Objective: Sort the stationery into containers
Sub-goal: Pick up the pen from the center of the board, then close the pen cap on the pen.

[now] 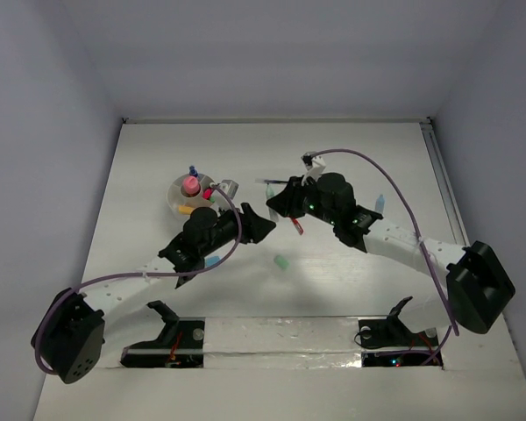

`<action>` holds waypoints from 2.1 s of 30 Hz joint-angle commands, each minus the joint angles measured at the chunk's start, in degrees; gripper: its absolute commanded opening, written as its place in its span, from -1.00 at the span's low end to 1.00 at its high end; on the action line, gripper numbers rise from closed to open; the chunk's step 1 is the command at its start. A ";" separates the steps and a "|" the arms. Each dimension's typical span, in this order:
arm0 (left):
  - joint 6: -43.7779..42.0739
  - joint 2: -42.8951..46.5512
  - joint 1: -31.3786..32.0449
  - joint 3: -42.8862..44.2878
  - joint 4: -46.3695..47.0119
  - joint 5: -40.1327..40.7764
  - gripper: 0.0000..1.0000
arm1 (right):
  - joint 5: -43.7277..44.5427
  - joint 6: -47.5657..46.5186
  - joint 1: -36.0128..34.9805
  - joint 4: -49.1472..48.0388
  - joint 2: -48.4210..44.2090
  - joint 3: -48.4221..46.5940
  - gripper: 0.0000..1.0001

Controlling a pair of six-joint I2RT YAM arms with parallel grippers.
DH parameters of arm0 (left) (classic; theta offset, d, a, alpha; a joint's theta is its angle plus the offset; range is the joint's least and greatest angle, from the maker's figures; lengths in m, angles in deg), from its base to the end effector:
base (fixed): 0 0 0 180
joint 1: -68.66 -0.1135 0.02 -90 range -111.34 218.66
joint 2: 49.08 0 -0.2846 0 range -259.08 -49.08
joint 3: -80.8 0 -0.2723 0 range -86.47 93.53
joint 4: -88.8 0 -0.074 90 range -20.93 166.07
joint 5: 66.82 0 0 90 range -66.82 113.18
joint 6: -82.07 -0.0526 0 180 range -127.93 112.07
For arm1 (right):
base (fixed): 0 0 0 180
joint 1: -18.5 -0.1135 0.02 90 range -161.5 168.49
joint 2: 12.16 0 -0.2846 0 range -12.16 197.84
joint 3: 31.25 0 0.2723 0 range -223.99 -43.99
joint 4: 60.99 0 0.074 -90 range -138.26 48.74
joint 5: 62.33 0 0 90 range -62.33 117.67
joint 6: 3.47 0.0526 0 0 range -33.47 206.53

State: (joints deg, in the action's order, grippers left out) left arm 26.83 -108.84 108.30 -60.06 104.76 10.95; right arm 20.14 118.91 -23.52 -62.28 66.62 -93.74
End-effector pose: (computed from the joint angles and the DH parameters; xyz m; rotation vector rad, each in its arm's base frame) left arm 0.1904 -0.1722 0.2533 0.2509 1.7672 -1.1415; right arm 0.2538 0.2380 0.2836 -0.2627 1.9401 1.0096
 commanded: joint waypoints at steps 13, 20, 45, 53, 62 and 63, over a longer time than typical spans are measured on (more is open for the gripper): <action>-1.63 -0.44 1.93 3.12 6.03 6.86 -0.29 | -1.08 3.03 -3.86 -6.98 1.02 1.24 -1.00; -1.72 -0.61 2.46 2.94 6.47 8.10 -0.45 | -2.66 7.17 -5.52 -11.46 1.20 2.74 -1.00; -7.17 17.13 2.99 -1.98 -1.88 6.36 -1.00 | 4.45 -10.39 -5.53 21.03 -16.20 2.48 0.30; -5.67 23.82 2.99 -1.81 -3.11 0.45 -1.00 | -2.91 -14.53 -2.28 30.27 -12.61 -0.07 -0.97; -5.41 28.47 2.99 0.13 -9.26 1.24 -1.00 | -11.71 -18.23 -2.28 30.98 1.97 -4.20 0.00; -5.41 28.83 2.99 0.22 -9.61 1.24 -1.00 | -11.81 -18.84 -2.28 32.38 3.12 -5.08 0.08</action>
State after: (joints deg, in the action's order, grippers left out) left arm 21.37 -82.05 111.58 -62.55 94.97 12.57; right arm 11.97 102.71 -25.82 -31.46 67.47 -94.40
